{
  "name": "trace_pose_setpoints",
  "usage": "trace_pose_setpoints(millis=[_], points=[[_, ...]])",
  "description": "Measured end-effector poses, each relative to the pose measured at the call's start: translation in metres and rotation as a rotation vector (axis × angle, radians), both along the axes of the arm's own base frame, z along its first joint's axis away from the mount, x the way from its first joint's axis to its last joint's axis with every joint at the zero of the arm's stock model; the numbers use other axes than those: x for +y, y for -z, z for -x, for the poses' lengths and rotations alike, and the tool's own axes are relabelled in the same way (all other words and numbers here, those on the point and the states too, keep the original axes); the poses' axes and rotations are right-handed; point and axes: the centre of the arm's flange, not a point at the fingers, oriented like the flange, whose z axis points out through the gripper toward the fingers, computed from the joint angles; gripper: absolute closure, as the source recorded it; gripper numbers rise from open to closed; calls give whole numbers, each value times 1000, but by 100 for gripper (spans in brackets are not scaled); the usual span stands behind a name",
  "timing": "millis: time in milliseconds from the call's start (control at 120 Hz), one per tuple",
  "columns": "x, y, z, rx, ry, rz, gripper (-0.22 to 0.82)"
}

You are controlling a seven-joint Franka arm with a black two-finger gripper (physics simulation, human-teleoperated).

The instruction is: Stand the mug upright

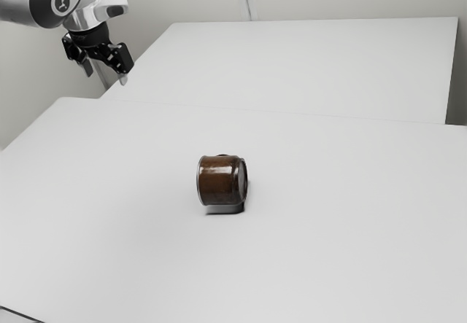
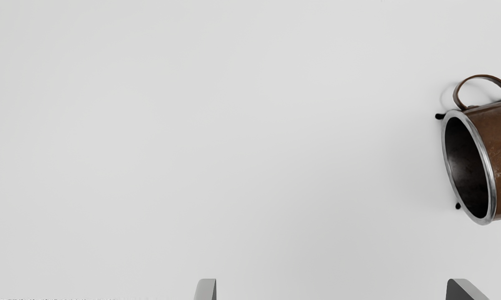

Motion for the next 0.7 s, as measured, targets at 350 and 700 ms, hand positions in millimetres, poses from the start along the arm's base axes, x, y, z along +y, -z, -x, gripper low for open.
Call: trace_pose_setpoints(millis=[350, 700], points=[[-3, 11, 2, 16, -40, 27, 0], [36, 115, 5, 184, -267, 470, 0]])
